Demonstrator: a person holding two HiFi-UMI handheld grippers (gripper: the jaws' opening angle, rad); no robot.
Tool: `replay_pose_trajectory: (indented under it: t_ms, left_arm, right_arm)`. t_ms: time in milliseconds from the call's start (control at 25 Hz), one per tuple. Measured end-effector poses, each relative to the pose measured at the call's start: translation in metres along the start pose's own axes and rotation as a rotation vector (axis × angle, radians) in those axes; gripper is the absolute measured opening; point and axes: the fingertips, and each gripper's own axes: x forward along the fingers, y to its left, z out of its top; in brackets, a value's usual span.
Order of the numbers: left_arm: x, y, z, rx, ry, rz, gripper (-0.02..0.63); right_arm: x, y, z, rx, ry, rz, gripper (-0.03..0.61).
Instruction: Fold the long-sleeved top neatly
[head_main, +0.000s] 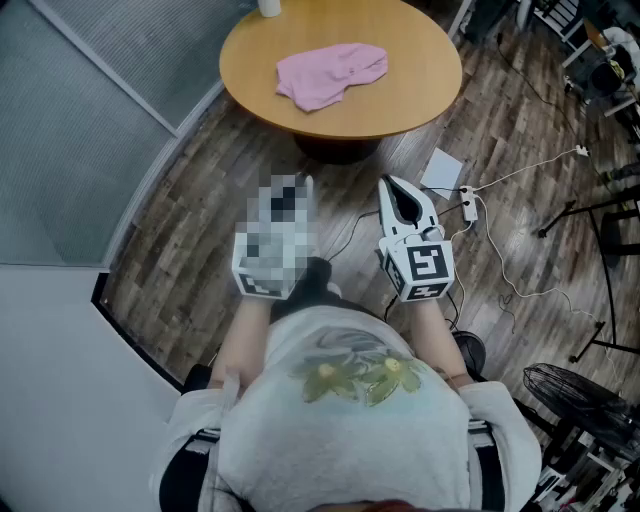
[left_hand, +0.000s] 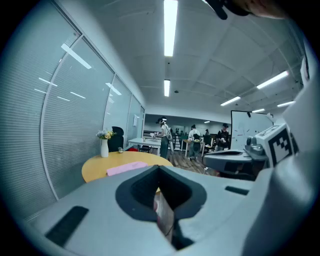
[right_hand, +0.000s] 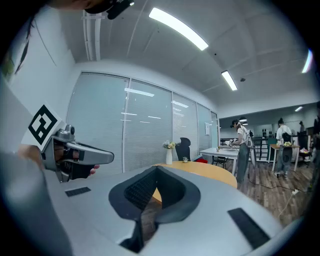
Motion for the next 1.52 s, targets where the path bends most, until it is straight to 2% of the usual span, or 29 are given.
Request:
replay_pose_trajectory:
  t_ms: [400, 760, 920, 960, 1040, 1120, 1160, 1400, 1520]
  left_arm:
    - [0.011, 0.001, 0.003, 0.039, 0.003, 0.0, 0.002]
    - [0.052, 0.026, -0.004, 0.056, 0.038, 0.002, 0.003]
    - [0.075, 0.042, -0.002, 0.049, 0.051, -0.022, 0.003]
    - [0.082, 0.047, 0.002, 0.047, 0.049, -0.03, 0.022]
    - [0.095, 0.056, 0.01, 0.043, 0.047, -0.044, 0.125]
    - [0.107, 0.063, 0.016, 0.048, 0.05, -0.057, 0.222]
    - [0.112, 0.066, 0.018, 0.056, 0.056, -0.063, 0.245]
    - [0.137, 0.09, 0.014, 0.114, 0.113, -0.064, 0.267]
    - [0.151, 0.099, 0.005, 0.2, 0.15, -0.059, 0.273]
  right_arm:
    - [0.006, -0.007, 0.003, 0.012, -0.04, 0.003, 0.017]
    - [0.045, -0.029, -0.009, -0.006, 0.012, 0.001, 0.018]
    - [0.071, -0.04, -0.007, -0.009, 0.02, 0.004, 0.02]
    - [0.078, -0.043, -0.004, -0.011, 0.021, 0.007, 0.027]
    - [0.093, -0.049, 0.001, -0.008, 0.026, 0.02, 0.125]
    - [0.107, -0.056, 0.005, -0.013, 0.036, 0.028, 0.183]
    - [0.113, -0.059, 0.005, -0.021, 0.045, 0.029, 0.209]
    - [0.149, -0.073, 0.0, -0.021, 0.107, 0.022, 0.249]
    - [0.163, -0.076, -0.004, -0.021, 0.13, 0.025, 0.249]
